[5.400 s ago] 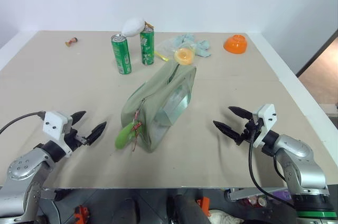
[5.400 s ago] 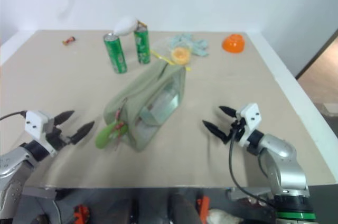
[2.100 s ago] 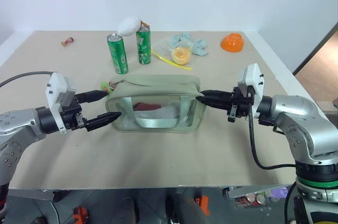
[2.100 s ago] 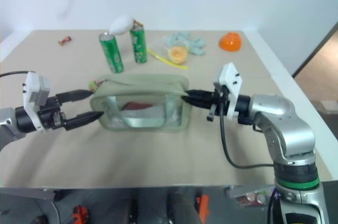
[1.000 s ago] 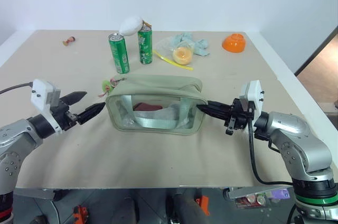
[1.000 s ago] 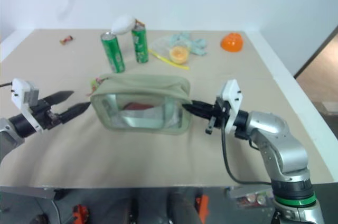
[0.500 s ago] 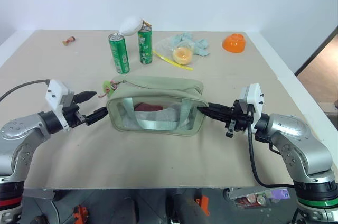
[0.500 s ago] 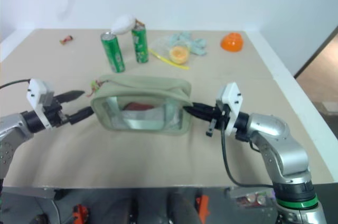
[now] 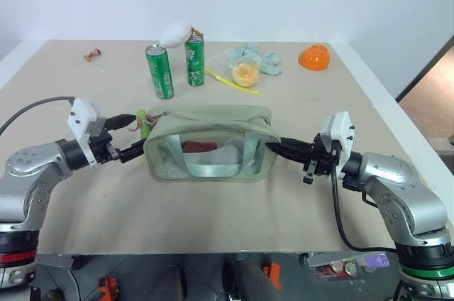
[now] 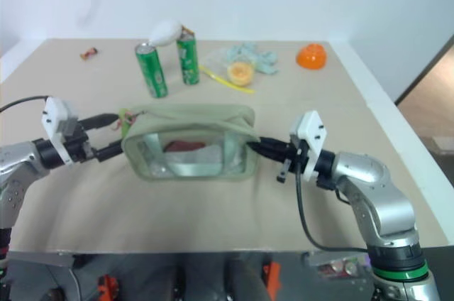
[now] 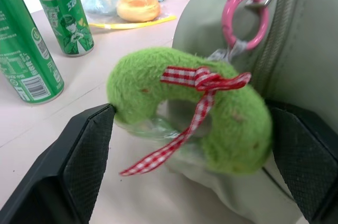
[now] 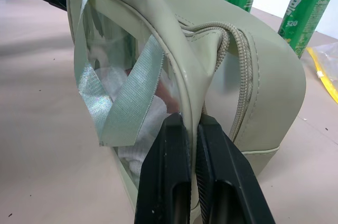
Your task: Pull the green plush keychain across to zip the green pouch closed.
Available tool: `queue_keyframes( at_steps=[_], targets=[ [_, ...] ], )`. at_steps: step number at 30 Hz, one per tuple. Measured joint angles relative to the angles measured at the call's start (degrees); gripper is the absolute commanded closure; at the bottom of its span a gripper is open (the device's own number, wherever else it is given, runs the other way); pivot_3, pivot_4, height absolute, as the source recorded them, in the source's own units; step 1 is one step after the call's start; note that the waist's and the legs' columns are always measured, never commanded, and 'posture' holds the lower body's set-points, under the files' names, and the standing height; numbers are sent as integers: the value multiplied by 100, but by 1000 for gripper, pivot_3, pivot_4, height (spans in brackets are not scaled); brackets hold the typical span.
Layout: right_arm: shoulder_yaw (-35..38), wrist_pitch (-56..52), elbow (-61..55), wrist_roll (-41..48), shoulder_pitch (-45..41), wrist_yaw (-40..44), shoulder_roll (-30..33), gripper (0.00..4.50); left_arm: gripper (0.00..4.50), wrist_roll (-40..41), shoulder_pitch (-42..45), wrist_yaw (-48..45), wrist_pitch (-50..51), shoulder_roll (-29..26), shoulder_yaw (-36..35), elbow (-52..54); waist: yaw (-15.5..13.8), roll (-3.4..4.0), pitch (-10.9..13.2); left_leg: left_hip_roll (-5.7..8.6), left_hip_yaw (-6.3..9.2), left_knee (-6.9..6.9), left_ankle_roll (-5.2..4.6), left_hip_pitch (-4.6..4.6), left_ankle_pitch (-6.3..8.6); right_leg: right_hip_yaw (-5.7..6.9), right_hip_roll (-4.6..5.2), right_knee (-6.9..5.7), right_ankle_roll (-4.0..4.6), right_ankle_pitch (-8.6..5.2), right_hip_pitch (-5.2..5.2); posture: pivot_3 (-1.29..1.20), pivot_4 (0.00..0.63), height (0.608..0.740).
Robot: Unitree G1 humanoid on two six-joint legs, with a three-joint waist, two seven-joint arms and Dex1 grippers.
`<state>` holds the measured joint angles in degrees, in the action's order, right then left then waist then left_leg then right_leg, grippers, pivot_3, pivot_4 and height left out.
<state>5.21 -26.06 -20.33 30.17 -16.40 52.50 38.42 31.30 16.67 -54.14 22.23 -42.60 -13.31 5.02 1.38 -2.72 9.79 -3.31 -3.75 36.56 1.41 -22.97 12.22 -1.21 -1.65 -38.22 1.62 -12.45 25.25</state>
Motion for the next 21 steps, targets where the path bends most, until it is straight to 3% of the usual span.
queue_keyframes(
  at_steps=[11,21],
  targets=[
    [-14,1,-2,0,-7,-16,1,4500,4474,-164,-101,39,-111,116,22,3,-2,-1,-1,-2,0,2,0,1,0,1,3,-1,-1,1,-2,0,150,740],
    [-33,0,-12,0,-13,-13,33,4500,4474,-90,446,242,-95,-102,-240,51,-1,-1,-1,-1,3,3,0,0,0,4,-5,-1,-2,2,-1,0,150,740]
  ],
)
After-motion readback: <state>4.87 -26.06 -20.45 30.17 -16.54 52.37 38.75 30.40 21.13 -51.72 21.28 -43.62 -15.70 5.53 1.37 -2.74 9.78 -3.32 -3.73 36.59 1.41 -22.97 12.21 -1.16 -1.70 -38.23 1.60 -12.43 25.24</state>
